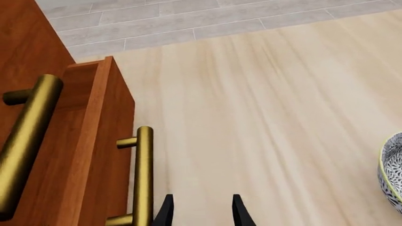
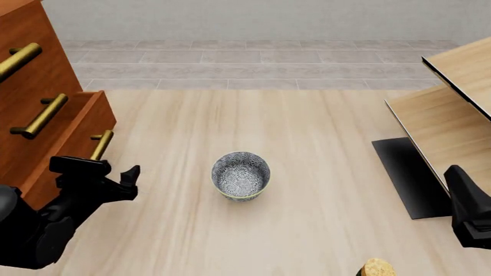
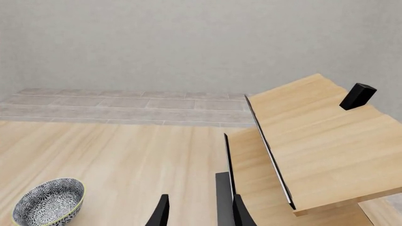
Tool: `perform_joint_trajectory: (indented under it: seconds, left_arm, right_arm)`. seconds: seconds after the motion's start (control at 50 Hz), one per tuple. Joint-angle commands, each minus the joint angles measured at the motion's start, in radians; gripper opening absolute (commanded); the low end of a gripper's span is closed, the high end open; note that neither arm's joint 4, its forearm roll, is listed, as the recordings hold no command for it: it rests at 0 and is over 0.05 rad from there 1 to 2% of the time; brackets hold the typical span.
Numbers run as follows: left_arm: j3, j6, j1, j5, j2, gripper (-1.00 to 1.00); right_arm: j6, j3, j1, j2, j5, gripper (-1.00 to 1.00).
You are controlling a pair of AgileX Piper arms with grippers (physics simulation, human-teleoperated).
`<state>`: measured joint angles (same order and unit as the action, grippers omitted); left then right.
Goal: Close the bottom drawer of the cabinet.
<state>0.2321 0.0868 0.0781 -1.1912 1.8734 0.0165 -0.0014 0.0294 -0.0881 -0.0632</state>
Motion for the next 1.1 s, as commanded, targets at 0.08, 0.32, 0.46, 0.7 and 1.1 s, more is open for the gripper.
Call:
perform_joint_trajectory:
  seconds: [0.08,0.32,0.46,0.7,1.1]
  left_arm:
    - [0.039,0.047,-0.065,0.014,0.013,1.00]
    - [0.049,0.063,-0.087,0.026,0.016,1.00]
    - [0.059,0.069,-0.100,0.034,0.023,1.00]
    - [0.072,0.071,-0.114,0.067,0.008,1.00]
    - [0.074,0.079,-0.128,0.072,0.007,1.00]
  right_arm:
    - [0.001,0.000,-0.002,0.006,0.005,1.00]
    - [0.001,0.000,-0.004,0.006,0.005,1.00]
    - [0.000,0.000,-0.004,0.005,0.004,1.00]
    - [-0.001,0.000,-0.006,0.002,0.001,1.00]
    - [0.001,-0.001,-0.008,0.007,0.006,1.00]
